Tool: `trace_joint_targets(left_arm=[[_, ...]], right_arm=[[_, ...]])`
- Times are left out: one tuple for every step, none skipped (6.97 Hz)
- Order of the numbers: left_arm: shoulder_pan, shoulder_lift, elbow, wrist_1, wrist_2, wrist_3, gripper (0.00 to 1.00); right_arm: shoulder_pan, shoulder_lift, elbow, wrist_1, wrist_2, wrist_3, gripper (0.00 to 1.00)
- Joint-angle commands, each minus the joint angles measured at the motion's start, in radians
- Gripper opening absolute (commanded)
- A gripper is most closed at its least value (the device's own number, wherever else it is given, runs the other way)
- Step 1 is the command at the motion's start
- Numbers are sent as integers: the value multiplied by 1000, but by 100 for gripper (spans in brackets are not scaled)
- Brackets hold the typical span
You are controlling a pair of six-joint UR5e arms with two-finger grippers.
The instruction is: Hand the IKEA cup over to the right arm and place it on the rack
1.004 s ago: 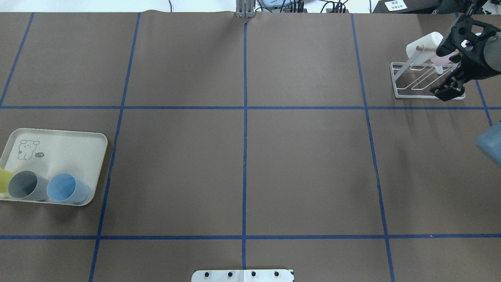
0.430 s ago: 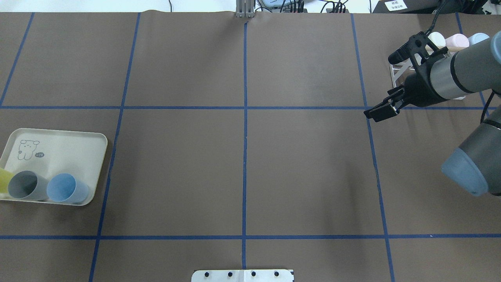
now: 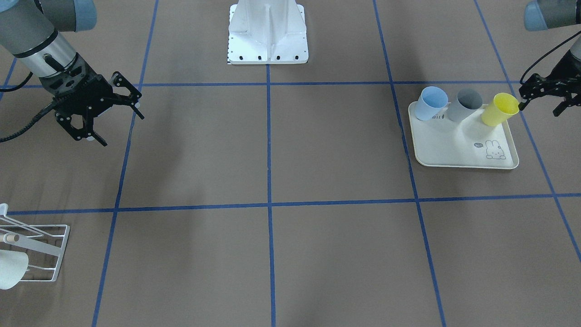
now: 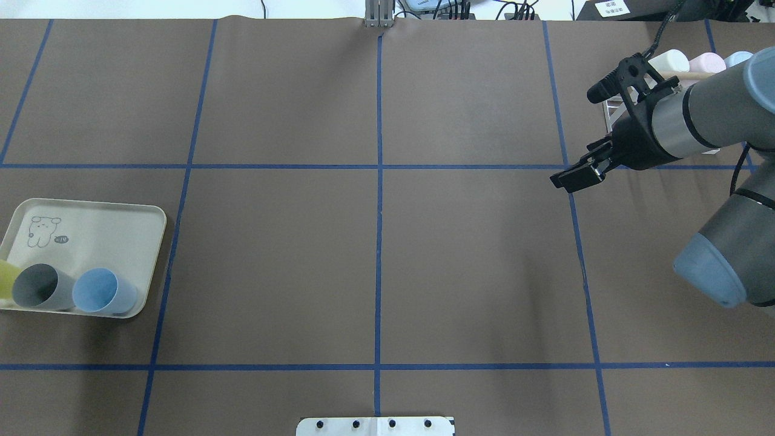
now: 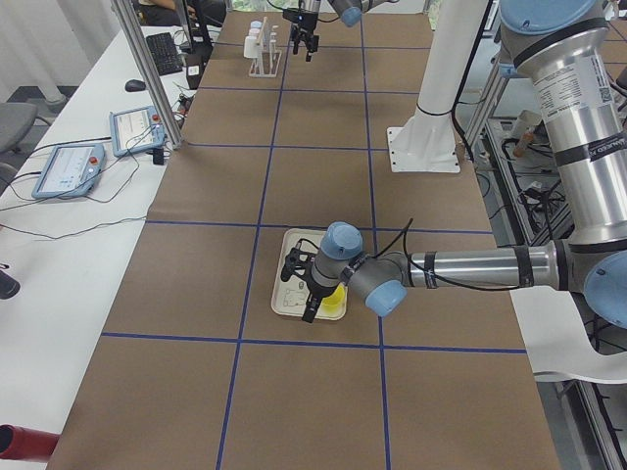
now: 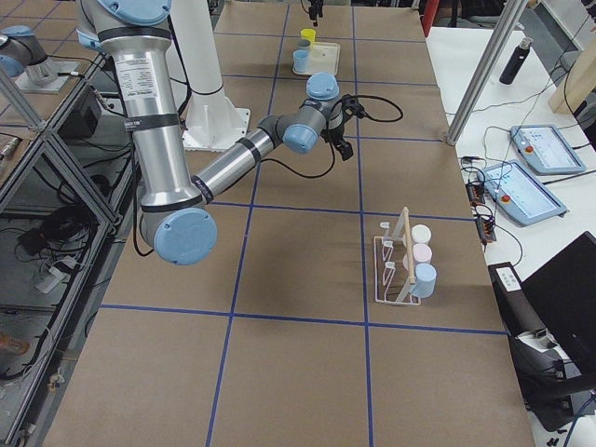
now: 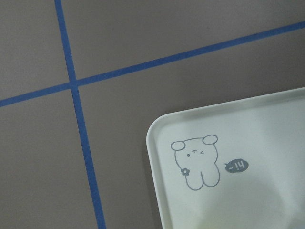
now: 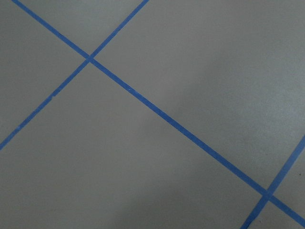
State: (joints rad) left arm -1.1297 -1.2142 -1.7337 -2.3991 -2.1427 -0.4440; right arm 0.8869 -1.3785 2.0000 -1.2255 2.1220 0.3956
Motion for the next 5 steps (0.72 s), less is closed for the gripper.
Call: trace_joint_targets(left_arm=[[42,13,13,-17,-8,-1,100],[62,18,13,-18,-8,1,97],[68,18,13,-20,-20,-2,60],[68,18,14,-19,-43,-2,26],[70,18,17,-20,-45,-2,6]], right_arm=[[-2,-2,0,0,-1,0,99],[-3,-5,-1,0,-1,0,99],[-3,-5,-1,0,-1,0,99],[-3,-5,-1,0,-1,0,99],[-3,-5,-1,0,-1,0,99]])
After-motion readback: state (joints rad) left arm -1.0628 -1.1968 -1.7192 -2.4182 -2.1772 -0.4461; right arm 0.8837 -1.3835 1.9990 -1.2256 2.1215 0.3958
